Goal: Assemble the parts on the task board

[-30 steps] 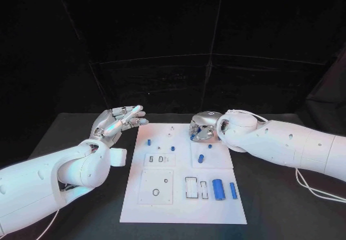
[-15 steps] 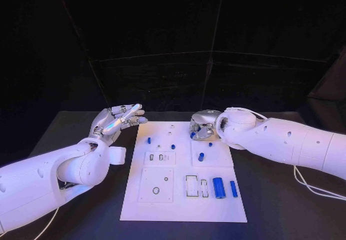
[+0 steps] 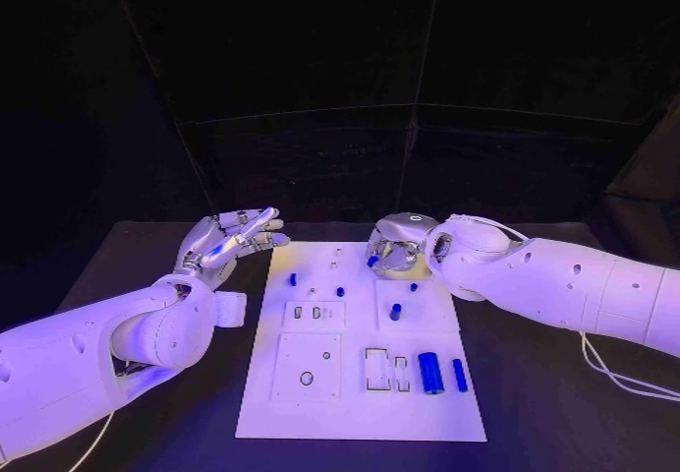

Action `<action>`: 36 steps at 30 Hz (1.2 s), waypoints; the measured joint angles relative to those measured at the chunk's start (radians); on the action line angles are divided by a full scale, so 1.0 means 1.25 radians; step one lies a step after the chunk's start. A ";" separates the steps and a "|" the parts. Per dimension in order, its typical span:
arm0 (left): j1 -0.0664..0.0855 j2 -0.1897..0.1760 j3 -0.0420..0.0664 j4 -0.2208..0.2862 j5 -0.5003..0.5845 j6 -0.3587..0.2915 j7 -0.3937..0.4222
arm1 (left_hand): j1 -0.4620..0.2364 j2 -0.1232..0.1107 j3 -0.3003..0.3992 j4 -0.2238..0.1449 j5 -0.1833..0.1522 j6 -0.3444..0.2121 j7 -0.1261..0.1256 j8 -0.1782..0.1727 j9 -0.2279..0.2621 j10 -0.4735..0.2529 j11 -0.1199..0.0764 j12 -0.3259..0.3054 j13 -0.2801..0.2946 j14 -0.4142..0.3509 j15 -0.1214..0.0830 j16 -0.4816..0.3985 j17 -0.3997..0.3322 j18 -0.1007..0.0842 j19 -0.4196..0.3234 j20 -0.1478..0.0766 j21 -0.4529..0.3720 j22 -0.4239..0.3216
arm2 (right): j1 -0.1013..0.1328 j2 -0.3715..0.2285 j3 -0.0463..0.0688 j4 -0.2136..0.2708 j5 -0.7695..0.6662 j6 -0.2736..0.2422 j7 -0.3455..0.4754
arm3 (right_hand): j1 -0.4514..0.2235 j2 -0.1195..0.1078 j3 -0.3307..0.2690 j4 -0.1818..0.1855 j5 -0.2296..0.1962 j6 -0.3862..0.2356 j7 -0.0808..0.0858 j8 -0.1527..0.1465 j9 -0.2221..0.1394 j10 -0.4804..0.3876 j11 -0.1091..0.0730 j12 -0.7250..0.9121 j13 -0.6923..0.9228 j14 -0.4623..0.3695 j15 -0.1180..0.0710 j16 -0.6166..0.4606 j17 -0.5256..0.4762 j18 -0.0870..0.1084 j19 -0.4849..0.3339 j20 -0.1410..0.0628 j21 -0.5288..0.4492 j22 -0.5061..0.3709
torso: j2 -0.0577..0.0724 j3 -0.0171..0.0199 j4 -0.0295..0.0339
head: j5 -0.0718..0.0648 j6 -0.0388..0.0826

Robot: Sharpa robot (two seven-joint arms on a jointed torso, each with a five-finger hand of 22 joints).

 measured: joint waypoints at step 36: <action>0.004 0.015 0.000 -0.008 0.000 0.014 -0.007 | 0.000 0.000 0.000 -0.003 0.000 0.000 0.000 -0.002 -0.001 0.000 0.000 -0.003 0.000 0.000 0.000 -0.001 0.000 0.000 0.000 0.000 0.000 -0.001 | 0.001 0.176 0.015 -0.181 0.031 -0.050 -0.032 | -0.008 -0.008 0.027 0.015 -0.015 -0.004 0.002 -0.007 -0.005 -0.003 0.003 -0.015 -0.001 0.000 0.000 0.007 -0.002 0.000 0.000 0.000 0.010 0.010 | 0.004 0.0001 0.0016 | 0.003 -0.008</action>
